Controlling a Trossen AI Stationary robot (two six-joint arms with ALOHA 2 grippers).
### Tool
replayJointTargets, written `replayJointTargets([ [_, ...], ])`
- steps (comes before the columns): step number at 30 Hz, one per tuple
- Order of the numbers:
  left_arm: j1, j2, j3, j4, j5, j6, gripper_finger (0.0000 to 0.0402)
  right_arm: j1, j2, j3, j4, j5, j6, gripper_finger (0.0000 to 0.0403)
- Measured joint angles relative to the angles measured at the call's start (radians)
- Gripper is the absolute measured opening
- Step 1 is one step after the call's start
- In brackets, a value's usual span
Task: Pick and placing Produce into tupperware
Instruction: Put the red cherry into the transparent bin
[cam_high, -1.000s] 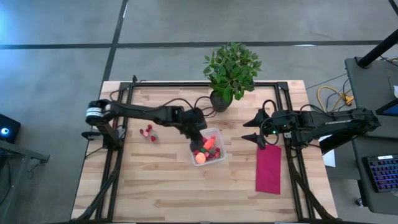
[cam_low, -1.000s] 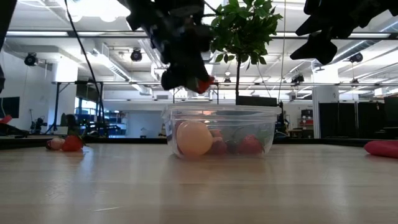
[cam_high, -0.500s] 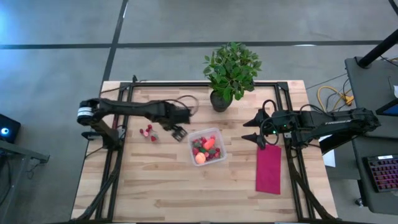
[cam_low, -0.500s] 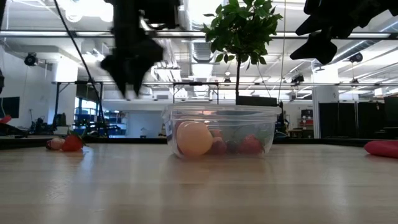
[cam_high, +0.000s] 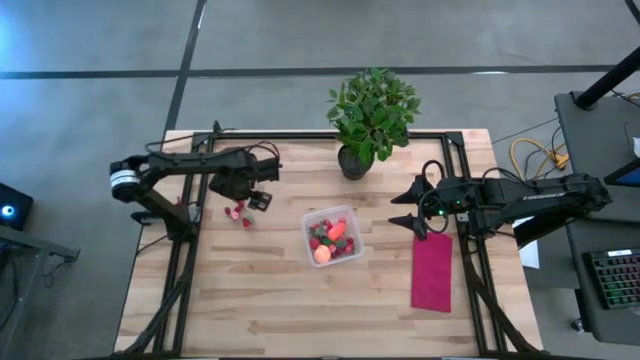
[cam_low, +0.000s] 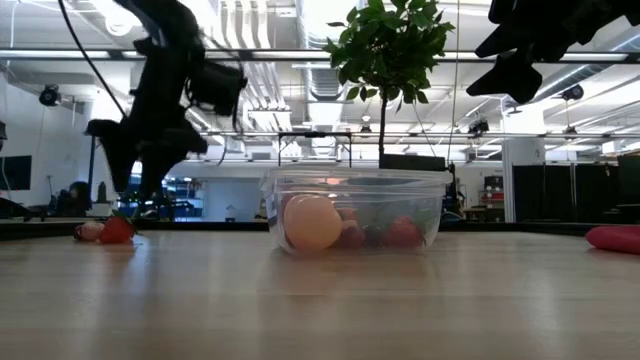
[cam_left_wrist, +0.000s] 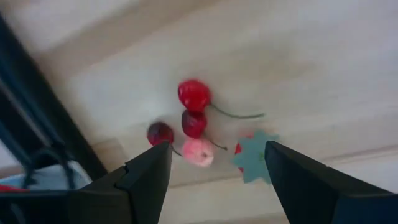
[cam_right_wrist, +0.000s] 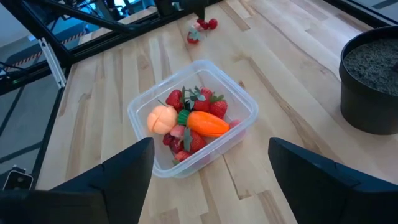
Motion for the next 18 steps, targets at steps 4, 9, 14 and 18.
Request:
replayJointTargets([
  [4, 0.053, 0.001, -0.104, 0.122, 0.056, 0.023, 0.0244, 0.0, 0.0, 0.0, 0.0, 0.0, 0.0, 0.0309],
  [9, 0.067, -0.001, -0.173, 0.214, 0.062, 0.021, 0.0244, 0.0, 0.0, 0.0, 0.0, 0.0, 0.0, 0.0313],
  [14, 0.072, 0.0, -0.19, 0.263, 0.05, 0.022, 0.0244, 0.0, 0.0, 0.0, 0.0, 0.0, 0.0, 0.0311],
  [18, 0.085, 0.001, -0.198, 0.265, 0.026, 0.022, 0.0244, 0.0, 0.0, 0.0, 0.0, 0.0, 0.0, 0.0307],
])
